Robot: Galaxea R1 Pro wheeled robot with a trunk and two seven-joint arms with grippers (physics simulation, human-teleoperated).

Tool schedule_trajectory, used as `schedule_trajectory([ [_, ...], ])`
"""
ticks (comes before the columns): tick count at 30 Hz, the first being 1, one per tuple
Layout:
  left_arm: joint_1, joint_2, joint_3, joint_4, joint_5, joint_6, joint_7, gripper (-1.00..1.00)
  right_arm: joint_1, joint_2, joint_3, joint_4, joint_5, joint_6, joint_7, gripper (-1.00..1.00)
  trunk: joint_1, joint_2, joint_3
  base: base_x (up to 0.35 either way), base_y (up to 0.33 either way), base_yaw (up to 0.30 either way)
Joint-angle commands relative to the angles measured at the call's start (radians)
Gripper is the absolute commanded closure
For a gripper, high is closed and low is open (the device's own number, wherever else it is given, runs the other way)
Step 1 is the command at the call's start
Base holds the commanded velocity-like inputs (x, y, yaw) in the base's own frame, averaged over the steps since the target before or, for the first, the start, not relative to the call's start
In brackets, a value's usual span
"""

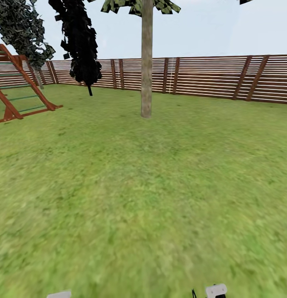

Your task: In the garden, pick up the pesticide atomizer on the floor and spray pesticide onto both trees until each tree trunk is fully covered.

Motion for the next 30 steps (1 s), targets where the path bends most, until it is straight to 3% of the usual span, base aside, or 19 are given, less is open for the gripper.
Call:
schedule_trajectory([
  [1,0.000,0.000,0.000,0.000,0.000,0.000,0.000,1.00,0.000,0.000,0.000,0.000,0.000,0.000,0.000,-1.00,0.000,0.000,0.000,0.338,0.000,0.000],
  [30,0.000,0.000,0.000,-0.001,0.000,0.000,0.000,1.00,0.000,0.000,0.000,0.000,0.000,0.000,0.000,-1.00,0.000,0.000,0.000,0.338,0.000,0.000],
])
